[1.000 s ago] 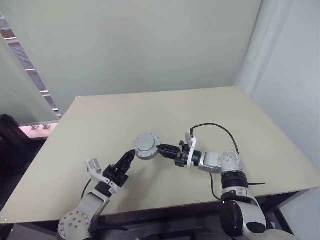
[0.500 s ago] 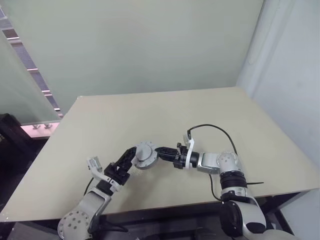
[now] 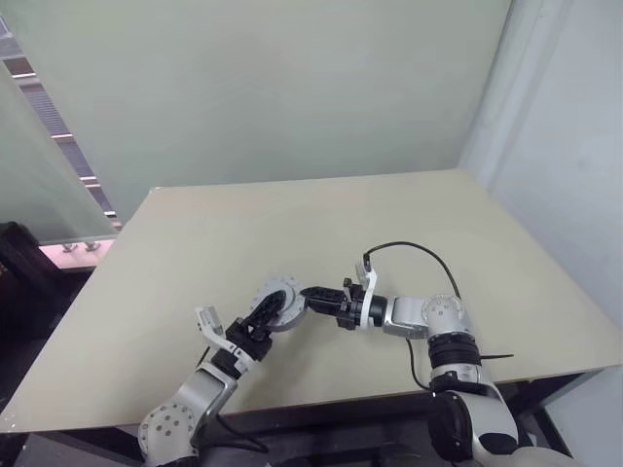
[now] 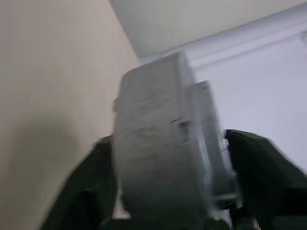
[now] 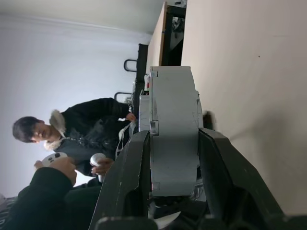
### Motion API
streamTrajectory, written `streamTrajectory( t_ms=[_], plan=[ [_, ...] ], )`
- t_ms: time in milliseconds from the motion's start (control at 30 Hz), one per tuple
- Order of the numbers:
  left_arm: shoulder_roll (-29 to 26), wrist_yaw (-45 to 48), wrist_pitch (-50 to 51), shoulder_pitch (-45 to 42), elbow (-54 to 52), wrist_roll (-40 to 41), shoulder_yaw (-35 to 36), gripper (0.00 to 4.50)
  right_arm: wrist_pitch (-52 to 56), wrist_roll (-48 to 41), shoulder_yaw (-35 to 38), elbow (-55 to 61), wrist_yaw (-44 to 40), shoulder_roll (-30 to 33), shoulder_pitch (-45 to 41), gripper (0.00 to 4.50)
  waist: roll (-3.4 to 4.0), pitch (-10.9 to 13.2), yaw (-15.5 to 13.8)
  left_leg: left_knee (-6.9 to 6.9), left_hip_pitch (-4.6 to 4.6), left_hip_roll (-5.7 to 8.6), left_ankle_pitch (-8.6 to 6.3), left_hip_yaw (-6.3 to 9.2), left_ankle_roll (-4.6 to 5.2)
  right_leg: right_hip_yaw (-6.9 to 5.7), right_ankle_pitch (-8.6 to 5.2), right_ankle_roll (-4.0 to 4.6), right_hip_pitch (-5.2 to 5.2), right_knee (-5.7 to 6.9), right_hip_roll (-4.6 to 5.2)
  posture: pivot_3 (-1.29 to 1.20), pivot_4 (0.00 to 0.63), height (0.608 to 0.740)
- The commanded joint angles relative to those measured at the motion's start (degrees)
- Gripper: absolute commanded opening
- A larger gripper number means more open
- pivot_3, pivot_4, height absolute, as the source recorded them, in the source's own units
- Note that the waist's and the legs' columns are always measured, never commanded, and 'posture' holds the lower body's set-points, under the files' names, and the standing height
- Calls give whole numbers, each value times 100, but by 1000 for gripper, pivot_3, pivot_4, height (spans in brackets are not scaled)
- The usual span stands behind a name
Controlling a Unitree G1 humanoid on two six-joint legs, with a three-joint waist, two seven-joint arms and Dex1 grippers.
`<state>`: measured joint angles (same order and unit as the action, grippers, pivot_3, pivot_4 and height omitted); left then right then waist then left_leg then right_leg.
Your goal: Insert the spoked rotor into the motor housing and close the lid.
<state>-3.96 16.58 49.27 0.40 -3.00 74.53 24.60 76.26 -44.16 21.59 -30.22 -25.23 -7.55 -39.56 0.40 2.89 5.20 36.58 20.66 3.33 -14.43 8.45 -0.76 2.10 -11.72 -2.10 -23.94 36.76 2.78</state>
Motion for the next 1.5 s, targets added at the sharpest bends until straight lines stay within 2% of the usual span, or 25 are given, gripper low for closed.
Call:
streamTrajectory(
  t_ms=[33, 200, 433, 467, 533, 700, 733, 933, 1133, 1300, 1500],
  plan=[
    [11, -37, -117, -99, 20, 262, 148, 2310, -28, -370, 34, 307, -43, -349, -79, 1198, 0, 0, 0, 0, 0, 0, 0, 0, 0, 0, 0, 0, 0, 0, 0, 0, 0, 740],
    [-34, -28, -119, -84, 79, 337, 85, 2233, -263, -294, -126, 388, 2, -323, -19, 1198, 0, 0, 1, 2, -1, 0, 0, 0, 0, 0, 0, 0, 2, 0, 0, 0, 0, 740],
    [6, 18, -230, -115, 133, 311, 33, 2219, -1196, 42, -426, 375, 254, -255, 85, 1198, 0, 0, 2, 2, -1, 0, 0, 0, 0, 1, 0, 0, 2, 0, 0, 0, 0, 740],
    [16, 18, -284, -131, 144, 292, 38, 2213, -1208, 57, -529, 380, 210, -200, 98, 1946, 0, 0, 1, 3, -1, 0, 0, -1, 0, 1, 0, 0, 2, 0, 0, 0, 0, 740],
    [30, 18, -373, -161, 160, 263, 60, 1966, -1198, 121, -904, 562, -77, -67, 181, 2597, 0, 0, 4, 4, -2, 1, 0, -1, 0, 1, 0, 0, 4, 0, 0, 0, 0, 740],
    [-39, -21, -650, -240, 140, 69, 149, 1964, -2111, 764, -1694, 1161, -286, 87, 453, 4393, 0, 0, 16, 0, -3, -2, 0, 3, 0, -2, 0, 0, 3, 0, -1, 0, 0, 740],
    [-62, -24, -715, -255, 126, 26, 166, 1964, -2297, 879, -1832, 1260, -352, 132, 503, 4500, 0, 0, 14, 0, -2, -2, 0, 2, 0, -1, 0, 0, 1, 0, -1, 0, 0, 740],
    [-723, -39, -1239, -438, 143, -977, 135, 1964, -3794, 1963, -3229, 2050, -1130, 773, 1011, 4500, -2, 0, 4, 4, -3, 0, 0, 3, -1, -2, 0, -1, 4, 0, -1, 0, 0, 740],
    [-1281, -250, -2184, -787, 595, -2737, -147, 1964, -5643, 3162, -4431, 2146, -1832, 1382, 1362, 4500, -5, 0, -38, 3, -4, 1, 0, 2, -3, -1, 0, -1, 4, -1, -1, 0, 0, 740],
    [-1360, -353, -2713, -1111, 1200, -3739, -355, 1964, -6270, 3666, -4763, 1929, -1906, 1497, 1453, 4500, -20, -1, -120, 3, -5, 1, 1, 4, -4, -1, 1, -1, 4, -1, 0, 0, 0, 740],
    [-1294, -247, -2904, -1278, 1644, -4227, -468, 1964, -6401, 3867, -4825, 1904, -1940, 1519, 1547, 4500, -54, -3, -239, 3, -3, 2, 1, 7, -4, -2, 2, 0, 0, 0, 1, 0, 0, 740]
  ],
)
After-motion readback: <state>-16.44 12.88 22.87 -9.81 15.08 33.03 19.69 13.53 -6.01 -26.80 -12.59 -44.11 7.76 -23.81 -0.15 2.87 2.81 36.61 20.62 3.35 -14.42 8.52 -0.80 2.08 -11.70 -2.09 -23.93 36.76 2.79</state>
